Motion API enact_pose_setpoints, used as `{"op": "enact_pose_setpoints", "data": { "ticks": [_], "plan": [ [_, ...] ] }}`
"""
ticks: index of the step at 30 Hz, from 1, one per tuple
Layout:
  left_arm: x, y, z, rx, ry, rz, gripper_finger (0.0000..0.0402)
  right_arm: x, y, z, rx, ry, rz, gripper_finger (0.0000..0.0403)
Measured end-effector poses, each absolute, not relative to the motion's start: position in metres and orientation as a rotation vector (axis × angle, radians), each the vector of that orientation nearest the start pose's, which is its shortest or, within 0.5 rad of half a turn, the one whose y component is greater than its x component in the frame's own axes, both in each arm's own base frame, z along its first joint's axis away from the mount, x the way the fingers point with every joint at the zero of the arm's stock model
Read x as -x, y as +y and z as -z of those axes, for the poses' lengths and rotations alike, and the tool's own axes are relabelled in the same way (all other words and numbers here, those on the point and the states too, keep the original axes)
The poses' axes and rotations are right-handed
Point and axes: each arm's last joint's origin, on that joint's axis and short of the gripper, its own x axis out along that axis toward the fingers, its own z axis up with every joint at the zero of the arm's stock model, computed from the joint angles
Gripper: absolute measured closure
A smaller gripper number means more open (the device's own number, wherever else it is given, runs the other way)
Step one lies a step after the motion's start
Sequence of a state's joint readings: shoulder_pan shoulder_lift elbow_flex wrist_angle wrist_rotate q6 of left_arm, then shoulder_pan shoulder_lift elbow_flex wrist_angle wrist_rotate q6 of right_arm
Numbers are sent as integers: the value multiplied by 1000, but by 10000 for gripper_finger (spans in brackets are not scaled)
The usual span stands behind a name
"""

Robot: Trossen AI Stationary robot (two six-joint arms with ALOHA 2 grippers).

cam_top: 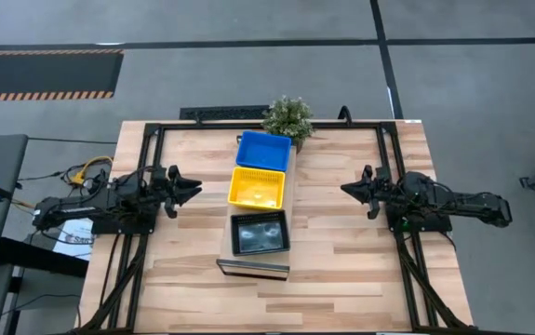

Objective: Stack baskets on shelf by color
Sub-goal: Return to Home Position

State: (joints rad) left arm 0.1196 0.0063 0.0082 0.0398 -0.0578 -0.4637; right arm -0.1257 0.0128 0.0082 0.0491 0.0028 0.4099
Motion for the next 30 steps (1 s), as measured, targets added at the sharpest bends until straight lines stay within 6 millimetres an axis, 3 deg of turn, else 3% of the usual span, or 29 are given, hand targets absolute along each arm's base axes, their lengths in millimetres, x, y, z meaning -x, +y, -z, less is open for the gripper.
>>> {"op": "enact_pose_setpoints", "data": {
  "ticks": [30],
  "plan": [
    [-97,13,-169,461,-79,-164,281,-97,-12,-167,-408,-45,122,376]
  ]
}}
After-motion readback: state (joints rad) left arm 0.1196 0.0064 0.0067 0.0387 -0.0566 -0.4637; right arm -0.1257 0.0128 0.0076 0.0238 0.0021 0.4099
